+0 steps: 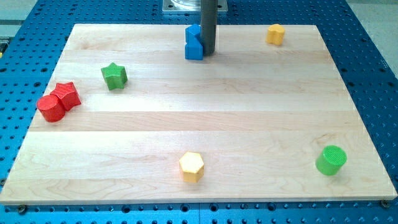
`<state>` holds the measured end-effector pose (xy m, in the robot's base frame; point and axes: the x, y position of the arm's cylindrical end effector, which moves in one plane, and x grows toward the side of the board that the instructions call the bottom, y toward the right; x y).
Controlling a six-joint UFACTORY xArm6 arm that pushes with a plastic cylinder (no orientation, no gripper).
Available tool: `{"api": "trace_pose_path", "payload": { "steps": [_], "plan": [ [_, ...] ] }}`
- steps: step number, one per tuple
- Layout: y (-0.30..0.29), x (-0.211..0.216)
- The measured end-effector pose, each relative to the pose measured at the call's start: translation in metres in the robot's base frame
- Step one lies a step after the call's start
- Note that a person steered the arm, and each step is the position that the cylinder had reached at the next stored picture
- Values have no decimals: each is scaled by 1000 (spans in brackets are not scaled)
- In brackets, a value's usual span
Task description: Place the yellow heart to the bottom center
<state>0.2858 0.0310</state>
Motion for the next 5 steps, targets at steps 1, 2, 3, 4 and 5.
{"api": "trace_pose_path", "payload": {
  "steps": [1, 2, 3, 4, 5],
  "plan": [
    [14, 12],
    [-27, 12],
    [30, 15],
    [160, 15],
    [264, -13]
  ]
}}
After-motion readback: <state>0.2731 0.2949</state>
